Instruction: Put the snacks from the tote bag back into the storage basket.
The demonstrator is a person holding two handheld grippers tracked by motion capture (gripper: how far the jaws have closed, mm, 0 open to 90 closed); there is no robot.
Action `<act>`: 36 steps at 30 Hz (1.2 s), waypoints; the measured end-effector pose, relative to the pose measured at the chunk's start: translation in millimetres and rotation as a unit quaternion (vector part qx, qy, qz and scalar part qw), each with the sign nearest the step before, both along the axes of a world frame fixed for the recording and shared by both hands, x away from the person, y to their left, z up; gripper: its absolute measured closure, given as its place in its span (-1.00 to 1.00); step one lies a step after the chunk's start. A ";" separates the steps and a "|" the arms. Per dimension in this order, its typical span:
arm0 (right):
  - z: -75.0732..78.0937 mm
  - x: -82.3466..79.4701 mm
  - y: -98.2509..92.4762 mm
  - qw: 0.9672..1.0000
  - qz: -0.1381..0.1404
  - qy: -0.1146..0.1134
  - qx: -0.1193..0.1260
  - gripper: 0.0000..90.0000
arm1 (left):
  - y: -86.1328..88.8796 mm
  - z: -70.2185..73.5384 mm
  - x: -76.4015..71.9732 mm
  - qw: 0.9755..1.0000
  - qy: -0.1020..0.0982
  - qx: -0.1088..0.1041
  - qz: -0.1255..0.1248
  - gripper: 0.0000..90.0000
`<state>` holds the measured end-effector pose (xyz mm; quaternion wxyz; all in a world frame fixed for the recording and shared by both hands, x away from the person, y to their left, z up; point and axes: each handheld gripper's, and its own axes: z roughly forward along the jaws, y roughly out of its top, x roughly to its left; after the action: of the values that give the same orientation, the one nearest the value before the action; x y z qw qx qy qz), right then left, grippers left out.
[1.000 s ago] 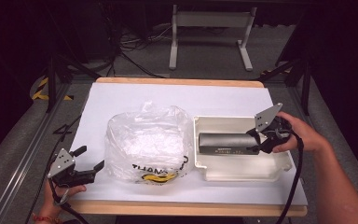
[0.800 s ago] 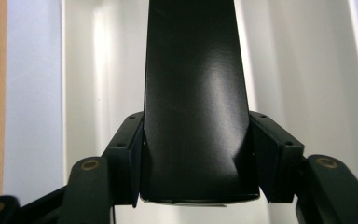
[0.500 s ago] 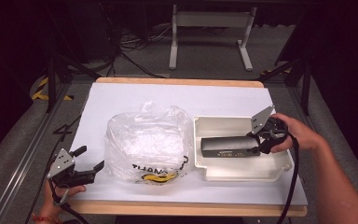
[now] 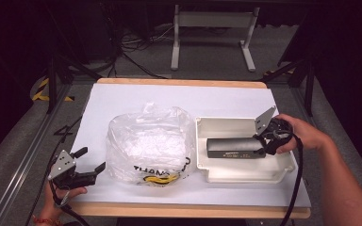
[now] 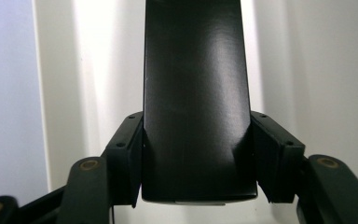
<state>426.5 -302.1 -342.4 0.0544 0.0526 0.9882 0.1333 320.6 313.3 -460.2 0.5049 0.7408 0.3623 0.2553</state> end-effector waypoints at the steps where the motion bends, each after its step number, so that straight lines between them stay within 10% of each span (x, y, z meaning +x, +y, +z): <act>1: -0.1 0.0 0.1 1.000 -0.001 0.002 -0.005 -0.05 | 0.0 0.1 -0.1 1.000 0.000 0.000 0.001 -0.74; 27: -12.4 2.9 4.7 0.997 -0.020 0.001 -0.080 -0.08 | 0.4 0.0 -0.2 1.000 0.000 -0.002 -0.001 -0.74; 36: -12.2 2.0 -0.1 0.997 -0.030 -0.009 -0.072 -0.09 | 0.4 0.2 0.1 1.000 0.001 0.001 -0.002 -0.74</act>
<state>428.5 -302.2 -354.7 0.0713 0.0766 0.9927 0.0607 320.7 313.7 -460.0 0.5044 0.7423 0.3605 0.2541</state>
